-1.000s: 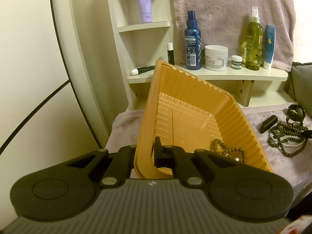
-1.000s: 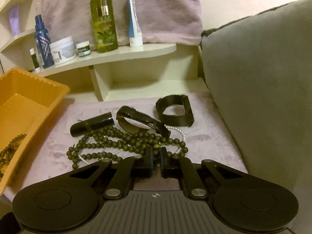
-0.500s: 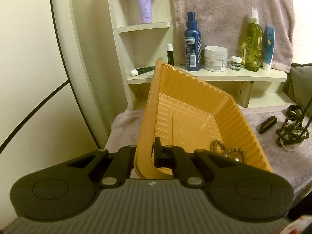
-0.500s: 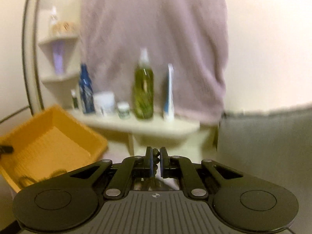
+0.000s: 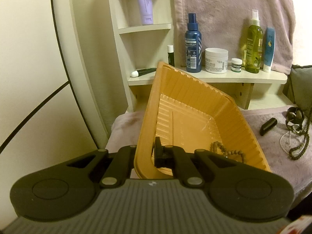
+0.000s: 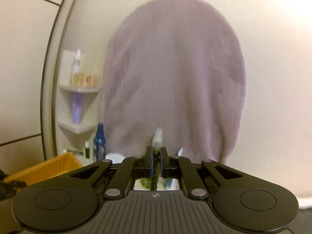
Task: Organize jewelry
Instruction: 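Grasp the long dark bead necklace with the right gripper and lift it high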
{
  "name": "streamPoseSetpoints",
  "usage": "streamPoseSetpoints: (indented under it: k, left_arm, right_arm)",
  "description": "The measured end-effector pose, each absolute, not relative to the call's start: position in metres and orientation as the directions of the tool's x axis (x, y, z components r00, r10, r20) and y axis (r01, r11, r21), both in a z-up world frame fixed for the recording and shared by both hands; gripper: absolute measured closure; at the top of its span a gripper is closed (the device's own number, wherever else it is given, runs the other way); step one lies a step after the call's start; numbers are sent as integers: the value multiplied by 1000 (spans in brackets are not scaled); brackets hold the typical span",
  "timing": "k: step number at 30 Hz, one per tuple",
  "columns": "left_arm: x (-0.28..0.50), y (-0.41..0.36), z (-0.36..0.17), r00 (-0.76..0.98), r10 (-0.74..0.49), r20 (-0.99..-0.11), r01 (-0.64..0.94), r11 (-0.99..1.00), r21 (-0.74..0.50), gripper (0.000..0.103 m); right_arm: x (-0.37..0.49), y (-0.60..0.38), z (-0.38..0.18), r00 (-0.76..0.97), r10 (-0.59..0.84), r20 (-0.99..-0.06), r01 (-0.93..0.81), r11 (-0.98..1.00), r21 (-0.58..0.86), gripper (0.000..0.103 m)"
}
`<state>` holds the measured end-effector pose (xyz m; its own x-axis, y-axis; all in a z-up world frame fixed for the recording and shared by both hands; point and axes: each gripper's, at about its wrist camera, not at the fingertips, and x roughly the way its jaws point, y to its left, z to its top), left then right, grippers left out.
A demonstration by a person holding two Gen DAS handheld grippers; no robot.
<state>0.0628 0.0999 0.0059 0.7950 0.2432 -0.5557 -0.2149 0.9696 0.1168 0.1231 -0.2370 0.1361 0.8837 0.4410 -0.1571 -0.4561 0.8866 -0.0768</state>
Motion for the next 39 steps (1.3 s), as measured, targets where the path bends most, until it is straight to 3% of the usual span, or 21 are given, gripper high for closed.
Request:
streamPoseSetpoints:
  k: [24,29,39]
  left_arm:
    - [64,102,7,799,234,-553,-214,971,102,99]
    - [64,103,7,800,231,-554,-214,972,96,99]
    - [64,103,6,800,230,-554,-215,972,93,99]
  right_arm:
    - [115,-154,278,739,658,144,-634,751,-182,96]
    - [133,-119,269,710,698,91,-680,714,-170,96]
    - [165,-75,205,634,758,-152,-773,631,-75,96]
